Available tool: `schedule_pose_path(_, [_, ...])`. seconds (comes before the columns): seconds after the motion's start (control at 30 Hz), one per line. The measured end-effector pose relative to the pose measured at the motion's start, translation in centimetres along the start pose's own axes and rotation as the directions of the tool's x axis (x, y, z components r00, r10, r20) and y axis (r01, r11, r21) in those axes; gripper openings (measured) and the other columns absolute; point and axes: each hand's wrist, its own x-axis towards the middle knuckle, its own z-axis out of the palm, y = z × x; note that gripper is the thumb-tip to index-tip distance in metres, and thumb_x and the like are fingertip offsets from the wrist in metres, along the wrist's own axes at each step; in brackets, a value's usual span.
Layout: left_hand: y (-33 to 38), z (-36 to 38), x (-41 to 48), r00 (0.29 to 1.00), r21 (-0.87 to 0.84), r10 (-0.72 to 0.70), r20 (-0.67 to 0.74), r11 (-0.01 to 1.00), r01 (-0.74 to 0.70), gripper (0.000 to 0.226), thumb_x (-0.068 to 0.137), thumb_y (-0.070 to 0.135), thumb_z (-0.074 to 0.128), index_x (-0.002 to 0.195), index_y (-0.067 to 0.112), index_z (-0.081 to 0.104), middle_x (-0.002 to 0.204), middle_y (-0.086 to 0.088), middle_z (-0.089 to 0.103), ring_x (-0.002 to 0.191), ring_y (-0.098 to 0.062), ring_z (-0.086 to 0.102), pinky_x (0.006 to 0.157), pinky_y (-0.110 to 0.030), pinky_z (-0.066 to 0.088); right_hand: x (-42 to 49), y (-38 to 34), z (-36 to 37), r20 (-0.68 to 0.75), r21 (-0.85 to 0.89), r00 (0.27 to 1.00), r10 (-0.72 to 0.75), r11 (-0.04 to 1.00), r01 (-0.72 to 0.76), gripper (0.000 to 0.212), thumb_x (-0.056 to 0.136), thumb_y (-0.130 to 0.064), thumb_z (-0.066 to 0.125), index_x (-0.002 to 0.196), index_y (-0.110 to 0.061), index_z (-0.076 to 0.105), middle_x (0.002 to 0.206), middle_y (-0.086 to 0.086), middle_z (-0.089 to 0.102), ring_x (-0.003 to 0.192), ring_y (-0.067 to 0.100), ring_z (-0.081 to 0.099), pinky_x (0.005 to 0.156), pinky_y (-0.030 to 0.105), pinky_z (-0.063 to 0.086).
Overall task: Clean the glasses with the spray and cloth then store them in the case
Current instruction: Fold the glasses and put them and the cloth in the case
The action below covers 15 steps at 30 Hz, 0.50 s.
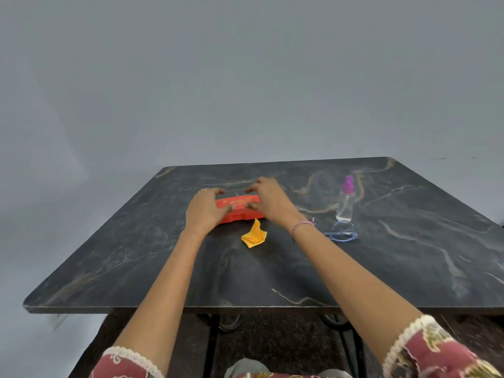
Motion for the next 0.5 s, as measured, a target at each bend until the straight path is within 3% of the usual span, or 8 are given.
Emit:
schedule_pose_path(0.1, [-1.1,0.2,0.3,0.998,0.001,0.0,0.058,1.0,0.0,0.059,0.075,0.039,0.074,0.127,0.017,0.057,0.131,-0.005,0.058,0.123,-0.022,0.05,0.099,-0.035,0.04,1.6,-0.4,1.5,0.134,-0.085,0.991,-0.011,0.996,0.022,0.051,0.085,-0.03,0.065,0.132,-0.012,0.052,0.13,0.01,0.049,0.121,0.031,0.041,0.102,0.036,0.034])
schedule_pose_path(0.23, [-2.4,0.6,0.7,0.995,-0.04,-0.033,0.099,0.998,0.037,0.06,0.073,0.04,0.076,0.126,0.019,0.057,0.127,-0.006,0.06,0.118,-0.023,0.053,0.096,-0.033,0.041,2.8,-0.3,2.3,0.223,-0.073,0.974,0.027,0.997,-0.011,0.063,0.08,-0.041,0.068,0.135,-0.016,0.048,0.131,0.01,0.049,0.122,0.031,0.044,0.103,0.042,0.038])
schedule_pose_path(0.5, [-3.7,1.4,0.7,0.997,-0.154,-0.064,0.043,0.986,0.07,0.056,0.067,0.035,0.081,0.119,0.024,0.062,0.123,-0.008,0.058,0.116,-0.024,0.051,0.098,-0.035,0.039,3.2,0.5,2.1,0.287,-0.048,0.958,-0.006,0.999,0.021,0.065,0.081,-0.031,0.07,0.138,-0.017,0.044,0.138,0.005,0.051,0.128,0.022,0.044,0.104,0.032,0.034])
